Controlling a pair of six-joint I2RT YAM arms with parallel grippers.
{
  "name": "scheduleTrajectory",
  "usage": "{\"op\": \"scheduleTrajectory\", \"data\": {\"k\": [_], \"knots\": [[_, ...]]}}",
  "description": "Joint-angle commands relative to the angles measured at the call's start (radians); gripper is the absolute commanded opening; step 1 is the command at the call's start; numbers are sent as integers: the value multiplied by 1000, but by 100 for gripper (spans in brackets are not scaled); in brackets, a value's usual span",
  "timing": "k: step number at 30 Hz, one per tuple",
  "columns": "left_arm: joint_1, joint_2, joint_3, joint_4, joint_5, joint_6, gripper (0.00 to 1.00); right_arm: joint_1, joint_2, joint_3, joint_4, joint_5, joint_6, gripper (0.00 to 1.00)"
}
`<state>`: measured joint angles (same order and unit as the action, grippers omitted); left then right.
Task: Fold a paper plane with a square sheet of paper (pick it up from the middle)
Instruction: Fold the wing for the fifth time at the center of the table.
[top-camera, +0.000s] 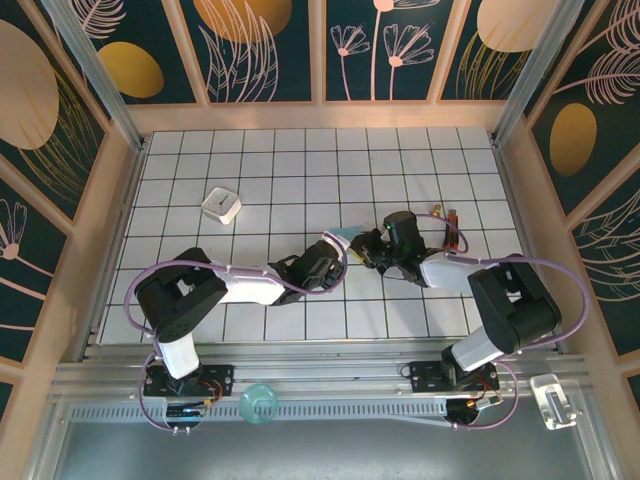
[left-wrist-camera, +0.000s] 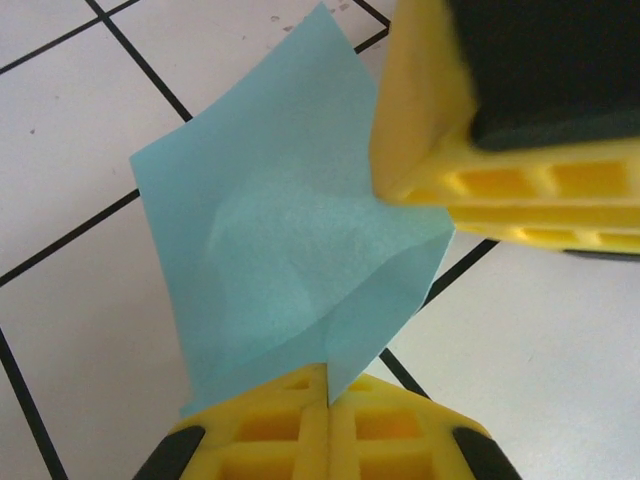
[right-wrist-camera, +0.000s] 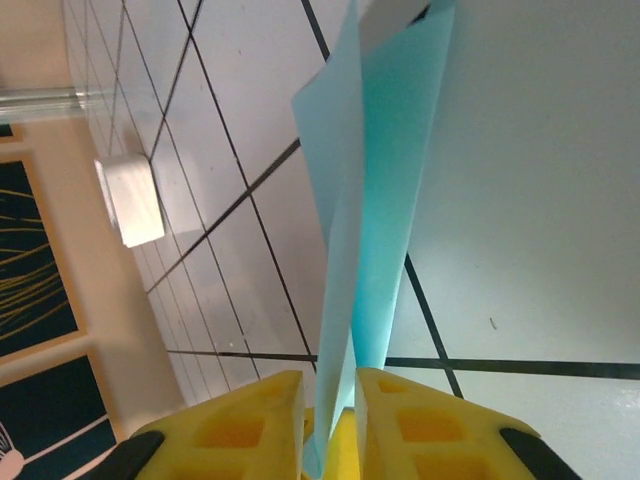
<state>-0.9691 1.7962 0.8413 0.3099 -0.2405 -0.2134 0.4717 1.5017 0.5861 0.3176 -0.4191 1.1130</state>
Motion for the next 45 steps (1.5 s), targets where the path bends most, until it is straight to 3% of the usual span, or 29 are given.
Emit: {"op": "scheduleTrajectory", "data": {"k": [1,10,14,22,33,38,45], "knots": [[-2,-24,-17,11,32,-69,2,-24,-88,-15,-60,22,-59,25],[-2,-39,-45,54,128,-154,2,-73,-155,30,-233,66,-271,28],[-2,-42,-48,43,115,-158,3,-70,-158,53,-301,82,-366,29],[-2,-44,-60,48,124,-153,3,-59,-79,11,-138,-17,-299,42],[-3,-75,-106,74,132,-148,2,-62,93,70,-41,-11,-297,44],[-3,-77,-116,81,140,-135,2,-63,155,106,-23,-18,-290,39],[-3,-77,-132,75,147,-112,2,-62,205,175,-105,41,-320,12]]}}
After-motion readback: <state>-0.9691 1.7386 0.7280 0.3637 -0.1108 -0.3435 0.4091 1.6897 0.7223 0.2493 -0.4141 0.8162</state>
